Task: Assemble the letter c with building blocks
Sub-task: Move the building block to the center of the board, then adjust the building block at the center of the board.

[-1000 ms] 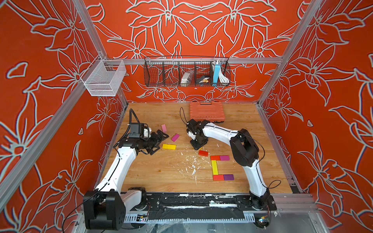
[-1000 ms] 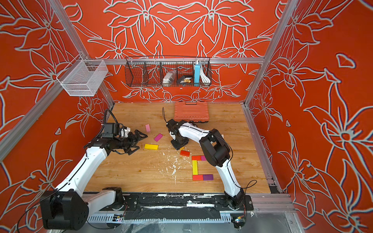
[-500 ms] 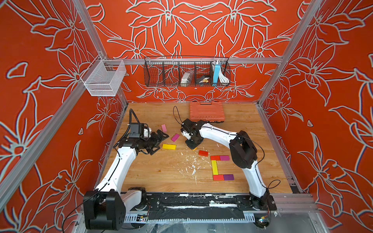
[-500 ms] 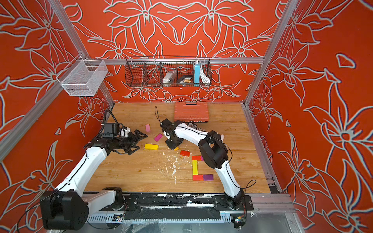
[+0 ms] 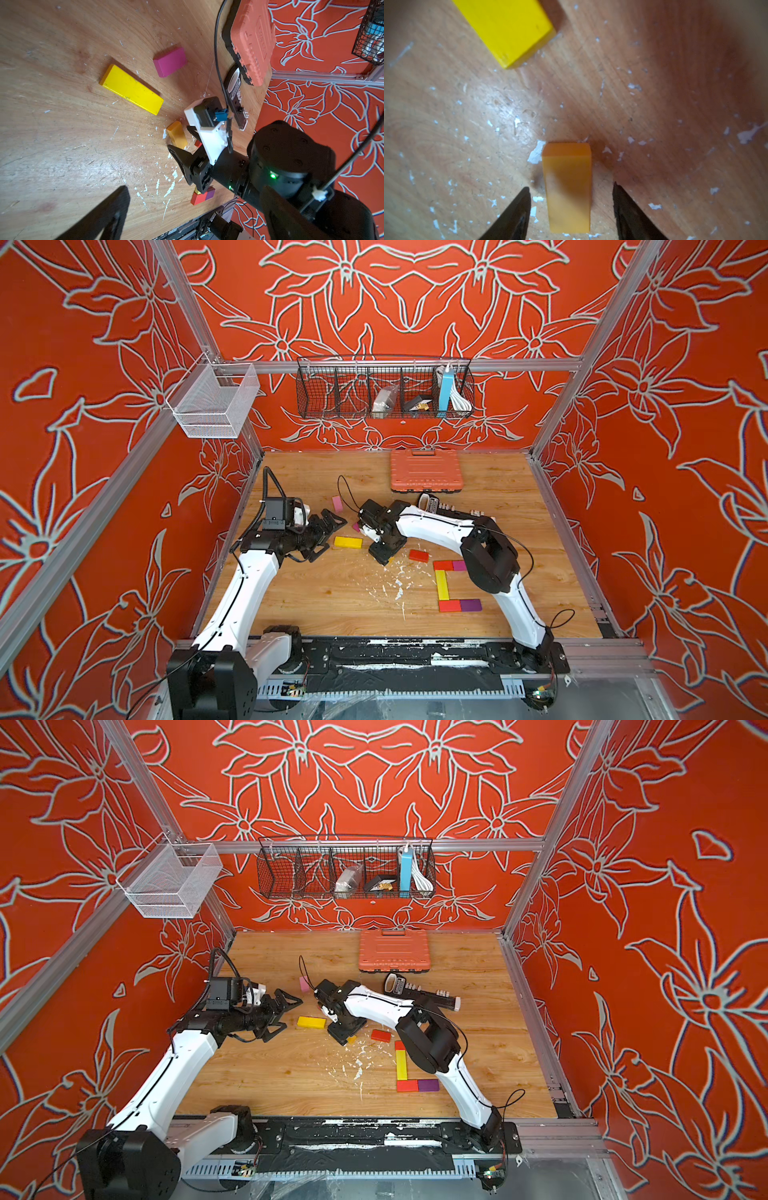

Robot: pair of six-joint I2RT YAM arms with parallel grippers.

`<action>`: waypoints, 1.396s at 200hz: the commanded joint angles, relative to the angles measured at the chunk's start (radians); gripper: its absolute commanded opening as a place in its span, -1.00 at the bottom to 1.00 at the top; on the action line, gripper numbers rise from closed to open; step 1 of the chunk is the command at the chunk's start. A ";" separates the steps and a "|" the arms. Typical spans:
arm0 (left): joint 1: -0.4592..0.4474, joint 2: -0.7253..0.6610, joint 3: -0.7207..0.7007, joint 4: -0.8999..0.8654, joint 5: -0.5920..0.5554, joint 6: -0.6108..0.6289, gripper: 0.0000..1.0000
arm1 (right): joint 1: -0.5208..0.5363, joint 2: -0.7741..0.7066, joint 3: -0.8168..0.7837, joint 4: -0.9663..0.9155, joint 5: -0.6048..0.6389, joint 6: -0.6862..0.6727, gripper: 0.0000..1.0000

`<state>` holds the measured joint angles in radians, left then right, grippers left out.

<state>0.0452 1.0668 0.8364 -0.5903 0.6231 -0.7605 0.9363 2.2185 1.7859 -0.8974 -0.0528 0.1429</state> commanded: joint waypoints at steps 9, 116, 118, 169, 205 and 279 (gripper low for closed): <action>0.004 -0.016 -0.007 0.001 0.012 -0.003 0.97 | -0.001 -0.100 -0.073 0.001 0.052 0.037 0.38; 0.004 -0.013 -0.038 0.030 0.030 -0.007 0.97 | -0.034 -0.317 -0.285 0.006 0.199 0.600 0.71; 0.005 -0.013 -0.037 0.030 0.030 -0.007 0.97 | -0.034 -0.316 -0.285 0.006 0.203 0.612 0.71; 0.005 -0.001 -0.037 0.038 0.041 -0.005 0.97 | -0.058 -0.305 -0.294 -0.009 0.206 0.827 0.75; 0.004 0.013 -0.039 0.050 0.050 -0.005 0.97 | -0.072 -0.291 -0.304 -0.027 0.206 0.904 0.76; 0.004 0.033 -0.037 0.058 0.059 0.006 0.97 | -0.096 -0.266 -0.349 0.022 0.151 0.949 0.74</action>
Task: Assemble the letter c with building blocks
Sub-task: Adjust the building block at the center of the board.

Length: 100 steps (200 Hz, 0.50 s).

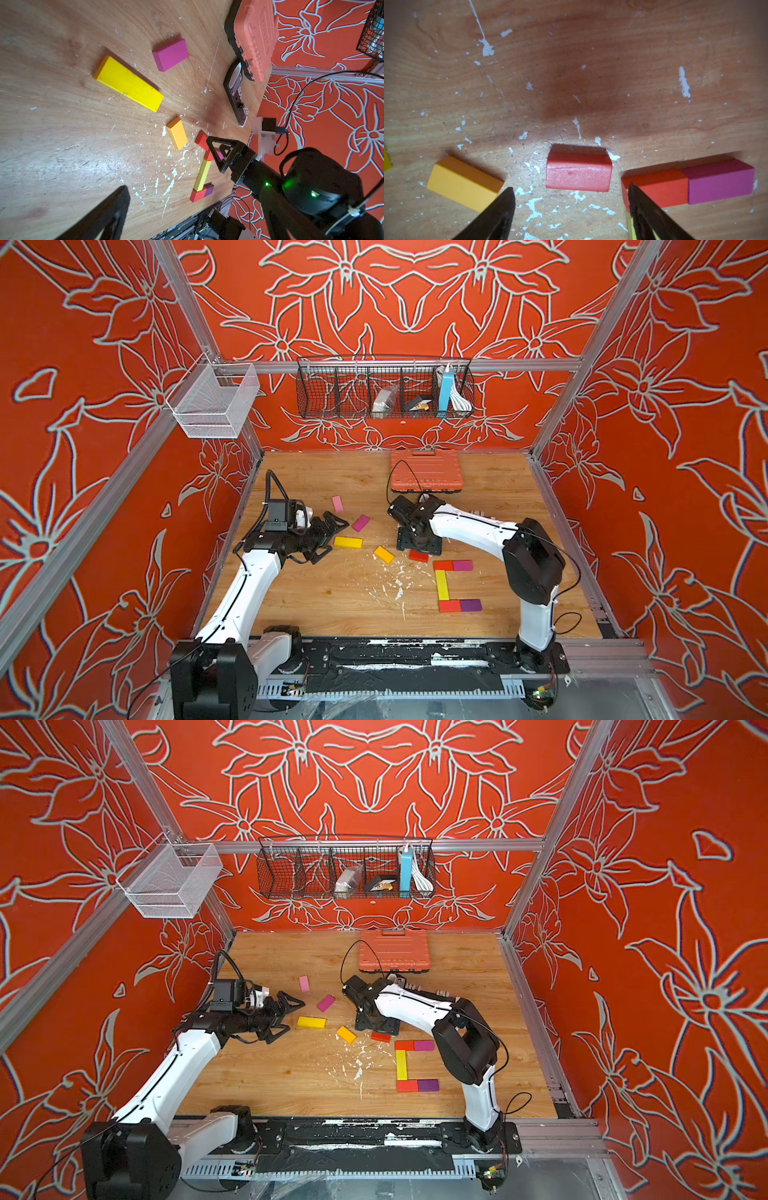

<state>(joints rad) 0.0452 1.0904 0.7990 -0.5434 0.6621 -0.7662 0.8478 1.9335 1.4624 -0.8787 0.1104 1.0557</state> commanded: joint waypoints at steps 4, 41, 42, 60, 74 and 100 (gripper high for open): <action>0.004 0.010 0.000 0.011 0.019 0.011 0.97 | -0.008 0.019 -0.027 0.007 -0.015 0.036 0.74; 0.004 0.016 0.000 0.013 0.021 0.013 0.97 | -0.012 0.025 -0.050 0.030 -0.031 0.041 0.73; 0.004 0.016 0.000 0.013 0.021 0.013 0.97 | -0.013 0.024 -0.051 0.032 -0.032 0.041 0.73; 0.004 0.017 0.000 0.015 0.021 0.013 0.97 | -0.015 0.024 -0.060 0.045 -0.038 0.041 0.72; 0.004 0.017 -0.001 0.015 0.021 0.013 0.97 | -0.018 0.026 -0.066 0.054 -0.044 0.043 0.71; 0.004 0.016 0.000 0.014 0.019 0.013 0.97 | -0.023 0.029 -0.079 0.074 -0.059 0.042 0.71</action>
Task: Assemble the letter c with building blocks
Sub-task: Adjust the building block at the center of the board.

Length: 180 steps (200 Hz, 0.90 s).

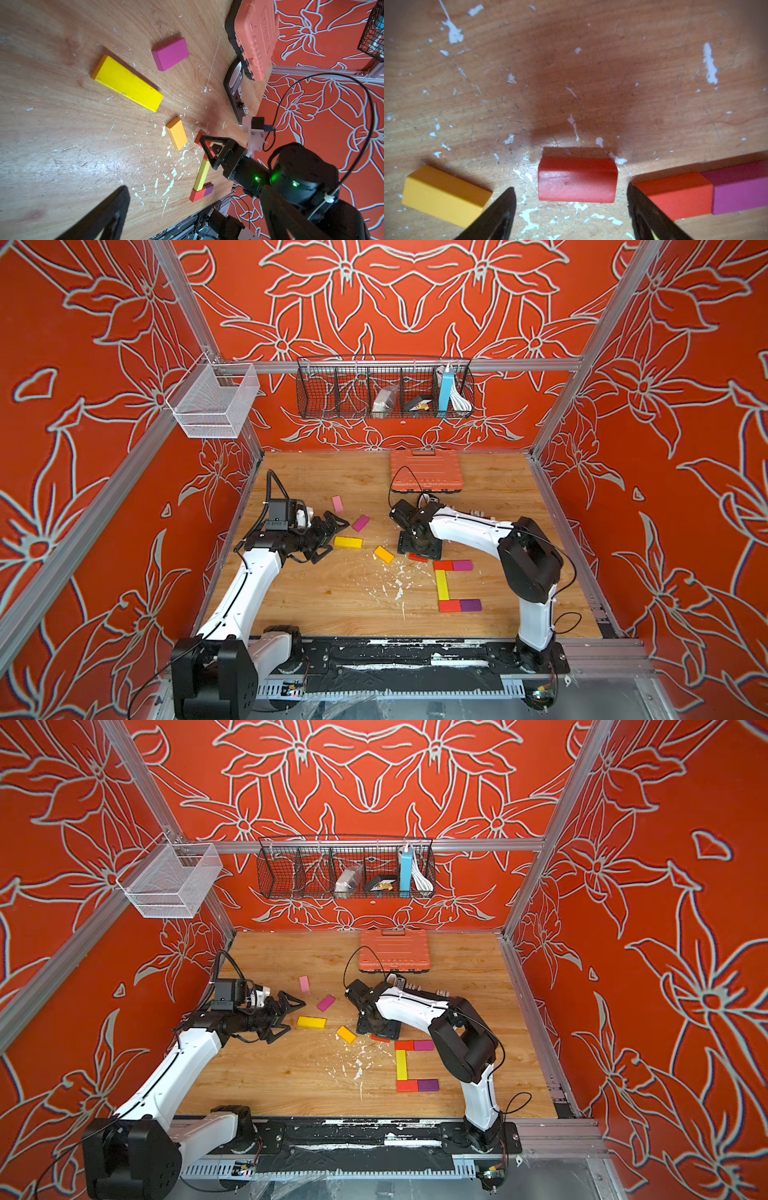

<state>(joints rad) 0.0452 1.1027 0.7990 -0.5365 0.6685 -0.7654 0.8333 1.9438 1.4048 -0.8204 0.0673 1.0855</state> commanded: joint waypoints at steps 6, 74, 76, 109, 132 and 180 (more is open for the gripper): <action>0.004 0.002 0.000 0.007 0.013 0.012 0.97 | -0.010 0.019 -0.024 0.019 -0.019 0.013 0.70; 0.005 0.000 0.000 0.004 0.007 0.009 0.97 | -0.025 0.017 -0.062 0.068 -0.044 0.009 0.64; 0.005 0.000 0.000 0.004 0.007 0.009 0.97 | -0.027 0.018 -0.063 0.068 -0.047 0.008 0.64; 0.004 0.000 -0.001 0.002 0.005 0.009 0.97 | -0.029 0.028 -0.068 0.087 -0.063 -0.006 0.55; 0.004 -0.003 -0.004 0.001 0.003 0.010 0.97 | -0.029 0.030 -0.071 0.098 -0.072 -0.024 0.45; 0.004 -0.009 -0.014 0.004 0.000 0.006 0.97 | -0.030 0.041 -0.072 0.106 -0.084 -0.083 0.24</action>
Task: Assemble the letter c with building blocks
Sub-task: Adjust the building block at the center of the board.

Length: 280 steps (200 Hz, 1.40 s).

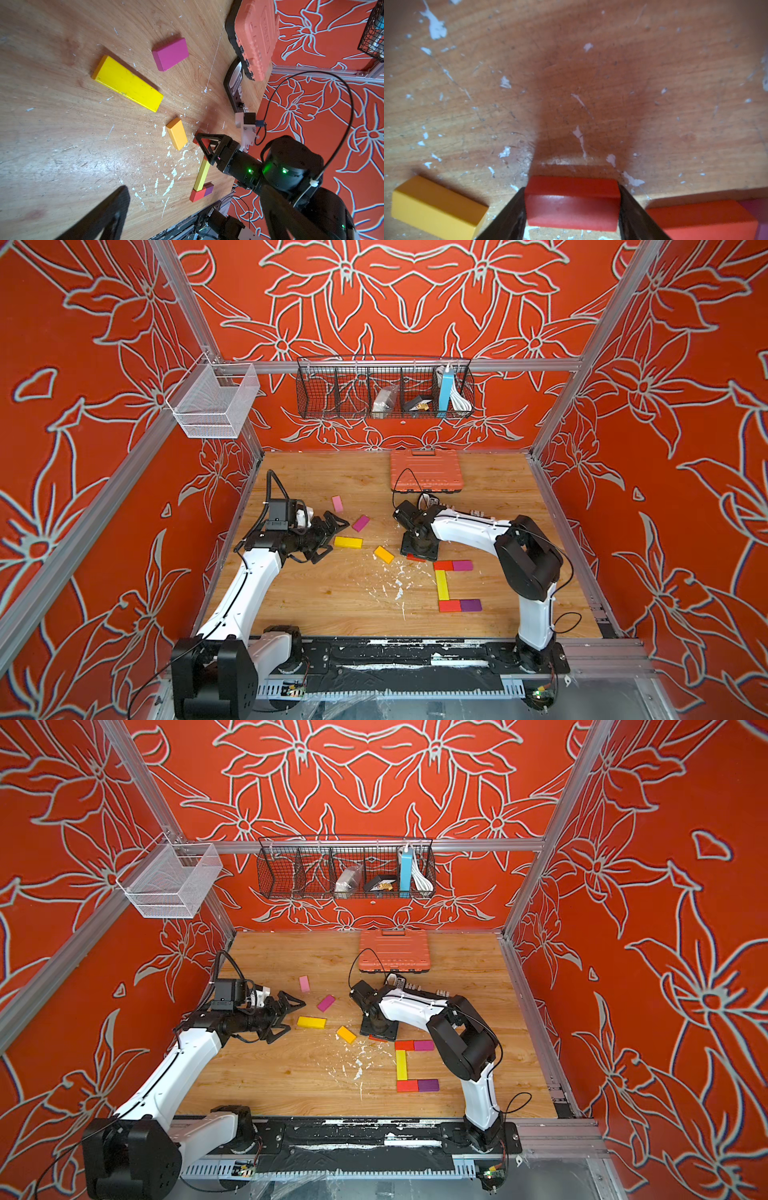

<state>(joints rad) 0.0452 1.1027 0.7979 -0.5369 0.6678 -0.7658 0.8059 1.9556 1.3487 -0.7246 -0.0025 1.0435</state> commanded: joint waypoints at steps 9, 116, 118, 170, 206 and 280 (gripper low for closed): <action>0.004 -0.009 -0.016 0.006 0.001 0.006 0.97 | -0.002 0.029 -0.014 0.010 -0.014 -0.053 0.23; 0.004 -0.023 -0.035 0.010 -0.004 -0.003 0.97 | 0.000 0.045 0.071 -0.012 -0.016 -0.110 0.14; 0.004 -0.023 -0.036 0.011 -0.004 -0.003 0.97 | -0.001 0.046 0.072 -0.012 -0.016 -0.110 0.14; 0.004 -0.027 -0.045 0.015 -0.005 -0.008 0.97 | 0.003 0.067 0.101 -0.014 -0.020 -0.122 0.14; 0.004 -0.027 -0.052 0.020 -0.004 -0.011 0.97 | 0.010 0.092 0.120 -0.021 -0.019 -0.143 0.16; 0.005 -0.027 -0.065 0.025 -0.010 -0.010 0.97 | 0.016 0.104 0.136 -0.018 -0.027 -0.158 0.35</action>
<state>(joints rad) 0.0452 1.0897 0.7452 -0.5213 0.6662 -0.7818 0.8146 2.0285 1.4582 -0.7326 -0.0235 0.9016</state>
